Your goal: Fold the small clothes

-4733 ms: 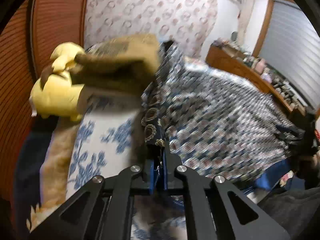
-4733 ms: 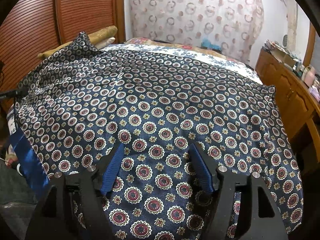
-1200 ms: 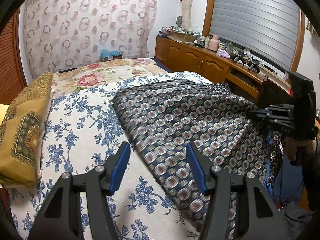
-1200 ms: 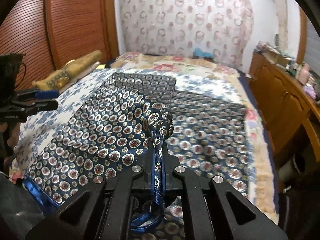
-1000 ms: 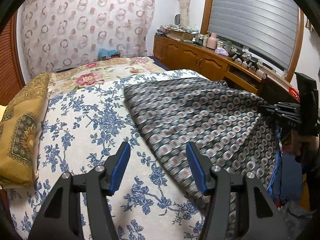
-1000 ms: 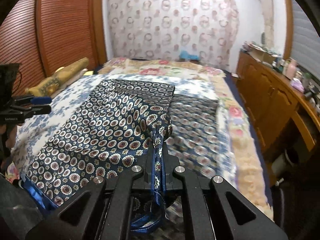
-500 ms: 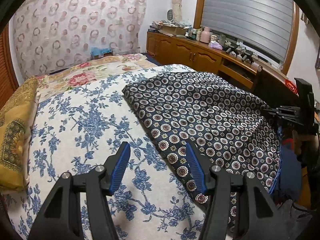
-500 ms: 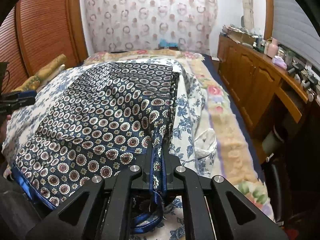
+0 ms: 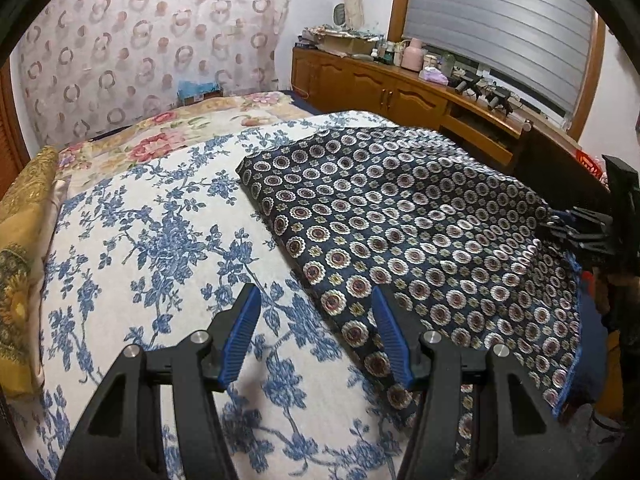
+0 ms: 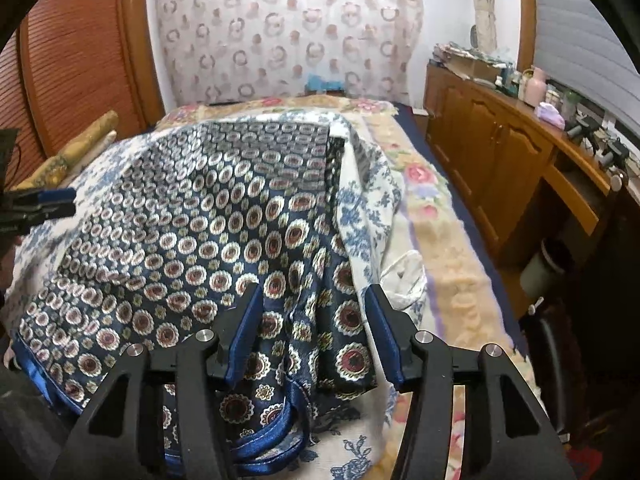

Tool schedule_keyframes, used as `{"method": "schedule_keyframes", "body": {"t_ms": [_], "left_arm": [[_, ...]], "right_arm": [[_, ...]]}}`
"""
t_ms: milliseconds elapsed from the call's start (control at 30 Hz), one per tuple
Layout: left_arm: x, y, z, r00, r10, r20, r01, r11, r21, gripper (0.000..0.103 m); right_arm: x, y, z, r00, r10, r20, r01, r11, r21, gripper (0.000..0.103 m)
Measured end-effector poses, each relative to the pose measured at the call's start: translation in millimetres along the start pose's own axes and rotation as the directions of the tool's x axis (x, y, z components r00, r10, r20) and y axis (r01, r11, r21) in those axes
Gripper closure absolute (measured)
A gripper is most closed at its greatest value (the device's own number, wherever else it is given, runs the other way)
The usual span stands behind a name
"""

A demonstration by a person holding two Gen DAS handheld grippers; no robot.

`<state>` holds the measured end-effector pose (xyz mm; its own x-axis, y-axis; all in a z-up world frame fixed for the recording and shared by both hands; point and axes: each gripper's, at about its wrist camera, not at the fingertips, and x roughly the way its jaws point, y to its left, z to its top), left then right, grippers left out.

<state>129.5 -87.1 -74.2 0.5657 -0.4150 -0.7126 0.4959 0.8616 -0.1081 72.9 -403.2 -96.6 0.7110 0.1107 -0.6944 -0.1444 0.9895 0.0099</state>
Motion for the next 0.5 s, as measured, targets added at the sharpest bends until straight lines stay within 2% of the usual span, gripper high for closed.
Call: {"method": "schedule_keyframes", "body": {"t_ms": [300, 500], "left_arm": [[34, 5, 11, 0.998, 0.0, -0.063, -0.001, 1.0, -0.009, 0.046], [44, 6, 16, 0.996, -0.035, -0.077, 0.033, 0.999, -0.033, 0.046]], "right_arm": [[9, 2, -11, 1.0, 0.007, -0.029, -0.007, 1.0, -0.01, 0.047], [8, 1, -13, 0.999, 0.02, -0.028, -0.02, 1.0, -0.008, 0.045]]}}
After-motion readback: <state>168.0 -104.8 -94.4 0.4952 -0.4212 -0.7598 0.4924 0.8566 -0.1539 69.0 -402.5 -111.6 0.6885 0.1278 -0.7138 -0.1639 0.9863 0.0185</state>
